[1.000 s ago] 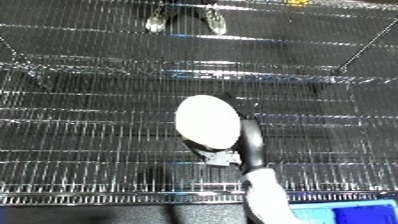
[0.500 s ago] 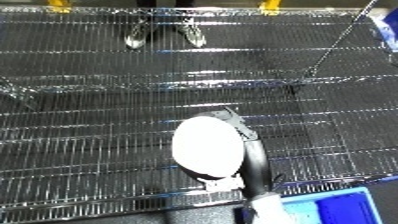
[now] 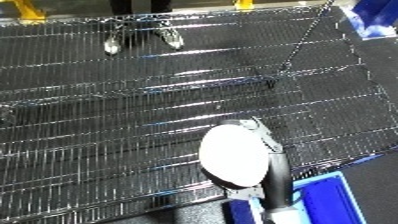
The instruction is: Pick up the object and place it into the box
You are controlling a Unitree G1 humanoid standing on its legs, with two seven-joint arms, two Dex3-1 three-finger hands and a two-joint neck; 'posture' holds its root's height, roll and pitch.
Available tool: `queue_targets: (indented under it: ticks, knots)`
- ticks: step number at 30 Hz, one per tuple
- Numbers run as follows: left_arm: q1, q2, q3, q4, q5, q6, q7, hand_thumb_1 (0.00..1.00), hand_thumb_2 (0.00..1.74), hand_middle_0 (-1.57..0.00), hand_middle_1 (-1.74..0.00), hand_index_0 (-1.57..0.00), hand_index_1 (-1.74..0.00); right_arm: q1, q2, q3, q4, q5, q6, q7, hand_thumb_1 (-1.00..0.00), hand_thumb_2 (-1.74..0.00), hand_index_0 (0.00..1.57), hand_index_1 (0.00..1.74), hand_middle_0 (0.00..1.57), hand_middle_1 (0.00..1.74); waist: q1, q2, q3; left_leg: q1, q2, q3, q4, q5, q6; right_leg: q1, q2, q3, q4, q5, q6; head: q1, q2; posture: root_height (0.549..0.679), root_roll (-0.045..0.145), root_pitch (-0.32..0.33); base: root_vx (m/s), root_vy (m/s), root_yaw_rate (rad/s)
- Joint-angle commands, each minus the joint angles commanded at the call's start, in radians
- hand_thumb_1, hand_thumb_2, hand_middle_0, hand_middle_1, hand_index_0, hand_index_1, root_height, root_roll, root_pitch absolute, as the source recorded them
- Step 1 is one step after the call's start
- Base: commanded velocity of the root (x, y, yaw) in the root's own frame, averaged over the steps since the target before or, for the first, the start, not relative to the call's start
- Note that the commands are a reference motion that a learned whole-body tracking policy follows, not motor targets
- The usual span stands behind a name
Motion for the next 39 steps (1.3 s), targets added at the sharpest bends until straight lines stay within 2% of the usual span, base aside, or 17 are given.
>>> queue_targets:
  ticks: [3, 7, 14, 18, 25, 28, 32, 38, 39]
  knots:
    - [0.008, -0.003, 0.001, 0.003, 0.003, -0.005, 0.002, 1.0, 1.74, -1.57, -1.74, -1.57, -1.74, 0.043, 0.003, -0.015, -0.006, 0.013, -0.011, -0.012, -0.8, -1.39, 1.26, 1.39, 1.26, 1.39, -0.016, 0.001, -0.004, 0.016, 0.007, 0.009, -0.017, 0.004, -0.0028, 0.011, 0.0002, 0.006, -0.018, 0.006, 0.0027, 0.041, -0.016, 0.652, 0.052, 0.02, -0.04, 0.015, -0.194]
    - [0.024, -0.012, 0.003, 0.012, 0.003, -0.022, 0.01, 1.0, 1.74, -1.57, -1.74, -1.57, -1.74, 0.096, 0.0, -0.043, 0.001, 0.034, -0.031, -0.026, -0.8, -1.39, 1.26, 1.39, 1.26, 1.39, -0.043, 0.013, -0.008, 0.045, 0.015, 0.025, -0.048, 0.012, -0.0102, 0.024, -0.0028, 0.017, -0.045, 0.012, 0.0063, 0.092, -0.032, 0.655, 0.058, 0.02, -0.041, 0.073, -0.225]
    - [0.065, -0.036, 0.009, 0.039, -0.014, -0.072, 0.011, 1.0, 1.74, -1.57, -1.74, -1.57, -1.74, 0.215, -0.021, -0.112, 0.041, 0.075, -0.072, -0.072, -0.8, -1.39, 1.26, 1.39, 1.26, 1.39, -0.099, 0.055, -0.016, 0.101, 0.016, 0.061, -0.118, 0.031, -0.0216, 0.044, -0.0059, 0.04, -0.089, 0.018, 0.014, 0.221, -0.04, 0.659, 0.069, 0.027, -0.031, 0.112, -0.21]
    - [0.076, -0.045, 0.008, 0.058, -0.02, -0.092, 0.004, 1.0, 1.74, -1.57, -1.74, -1.57, -1.74, 0.276, -0.027, -0.154, 0.085, 0.103, -0.102, -0.116, -0.8, -1.39, 1.26, 1.39, 1.26, 1.39, -0.132, 0.073, -0.018, 0.12, 0.016, 0.079, -0.135, 0.031, -0.0246, 0.048, -0.0046, 0.051, -0.096, 0.016, 0.0162, 0.302, -0.048, 0.66, 0.072, 0.029, -0.038, 0.075, -0.15]
    - [0.064, -0.056, -0.001, 0.101, -0.026, -0.107, -0.017, 1.0, 1.74, -1.57, -1.74, -1.57, -1.74, 0.328, -0.017, -0.212, 0.243, 0.291, -0.202, -0.106, -0.8, -1.39, 1.26, 1.39, 1.26, 1.39, -0.174, 0.099, -0.021, 0.145, 0.013, 0.104, -0.142, 0.023, -0.0284, 0.056, -0.0126, 0.057, -0.108, 0.017, 0.0206, 0.422, -0.042, 0.662, 0.082, 0.028, -0.026, 0.031, -0.083]
    - [0.05, -0.053, -0.011, 0.108, -0.031, -0.097, -0.017, 1.0, 1.74, -1.57, -1.74, -1.57, -1.74, 0.326, -0.033, -0.233, 0.337, 0.372, -0.22, -0.084, -0.8, -1.39, 1.26, 1.39, 1.26, 1.39, -0.183, 0.112, -0.02, 0.147, 0.011, 0.109, -0.139, 0.02, -0.03, 0.054, -0.0177, 0.057, -0.108, 0.018, 0.0211, 0.483, -0.041, 0.662, 0.085, 0.028, -0.03, -0.008, -0.065]
    - [0.037, -0.043, -0.028, 0.114, -0.042, -0.086, -0.016, 1.0, 1.74, -1.57, -1.74, -1.57, -1.74, 0.313, -0.06, -0.248, 0.442, 0.422, -0.212, -0.067, -0.8, -1.39, 1.26, 1.39, 1.26, 1.39, -0.191, 0.129, -0.018, 0.146, 0.004, 0.11, -0.136, 0.018, -0.0325, 0.049, -0.0205, 0.061, -0.111, 0.022, 0.0198, 0.537, -0.044, 0.662, 0.091, 0.031, -0.017, -0.011, -0.082]
    - [0.019, -0.032, -0.054, 0.119, -0.06, -0.078, -0.022, 1.0, 1.74, -1.57, -1.74, -1.57, -1.74, 0.29, -0.102, -0.256, 0.589, 0.475, -0.176, -0.049, -0.8, -1.39, 1.26, 1.39, 1.26, 1.39, -0.19, 0.149, -0.022, 0.145, -0.004, 0.104, -0.136, 0.021, -0.0351, 0.05, -0.0195, 0.06, -0.119, 0.021, 0.0132, 0.612, -0.053, 0.663, 0.096, 0.032, 0.009, -0.01, -0.05]
    - [0.014, -0.03, -0.059, 0.122, -0.064, -0.076, -0.024, 1.0, 1.74, -1.57, -1.74, -1.57, -1.74, 0.285, -0.112, -0.258, 0.616, 0.483, -0.165, -0.049, -0.75, -1.3, 1.18, 1.3, 1.18, 1.3, -0.187, 0.152, -0.023, 0.145, -0.005, 0.102, -0.134, 0.022, -0.0356, 0.051, -0.0197, 0.058, -0.119, 0.021, 0.0117, 0.623, -0.056, 0.663, 0.097, 0.031, 0.021, -0.033, 0.022]
